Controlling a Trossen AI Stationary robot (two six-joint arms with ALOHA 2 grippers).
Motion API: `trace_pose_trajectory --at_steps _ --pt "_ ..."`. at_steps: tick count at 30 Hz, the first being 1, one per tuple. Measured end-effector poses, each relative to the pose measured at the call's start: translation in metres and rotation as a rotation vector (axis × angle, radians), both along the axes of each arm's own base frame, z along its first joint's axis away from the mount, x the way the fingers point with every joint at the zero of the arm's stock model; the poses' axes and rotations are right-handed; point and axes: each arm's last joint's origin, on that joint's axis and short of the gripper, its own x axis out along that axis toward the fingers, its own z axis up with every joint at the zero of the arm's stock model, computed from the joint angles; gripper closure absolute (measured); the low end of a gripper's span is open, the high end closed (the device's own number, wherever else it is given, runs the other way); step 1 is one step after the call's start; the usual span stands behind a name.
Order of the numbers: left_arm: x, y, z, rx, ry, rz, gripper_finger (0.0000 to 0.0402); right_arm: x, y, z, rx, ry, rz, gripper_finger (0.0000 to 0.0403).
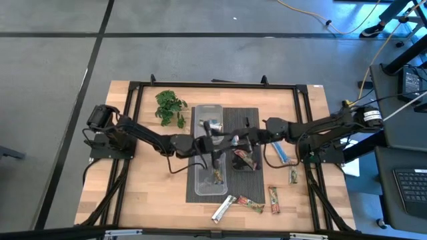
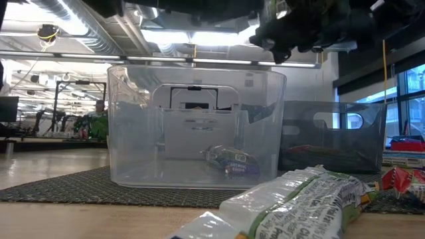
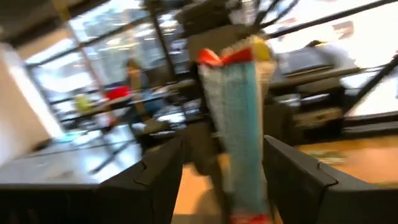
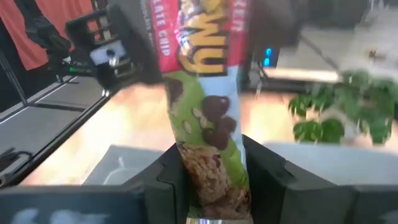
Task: Pick and place Granola Bars by type
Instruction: Put the red granola bar into the black bin
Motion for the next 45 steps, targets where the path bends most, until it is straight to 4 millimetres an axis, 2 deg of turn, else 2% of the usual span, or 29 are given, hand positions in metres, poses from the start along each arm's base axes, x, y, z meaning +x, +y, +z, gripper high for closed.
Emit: trace_pose_trajectory --at_steps 5,17,24,31,45 --pt "-0.004 -0.008 0.001 0.052 0.019 0.148 0.0198 -0.013 -0.001 0.0 0.108 0.134 -0.029 0.028" --pt "-0.005 -0.011 0.001 0.08 0.028 0.16 0.0201 -0.031 -0.001 -0.031 0.486 0.58 -0.235 0.028" --pt "-0.005 -0.011 0.001 0.08 0.028 0.16 0.02 -0.04 -0.004 -0.041 0.506 0.695 -0.368 0.028" --pt "-0.005 -0.011 0.001 0.08 0.028 0.159 0.0205 -0.045 -0.004 -0.046 0.494 0.768 -0.384 0.028" --pt "-0.005 -0.011 0.001 0.08 0.028 0.159 0.0205 -0.045 -0.004 -0.046 0.486 0.774 -0.379 0.028"
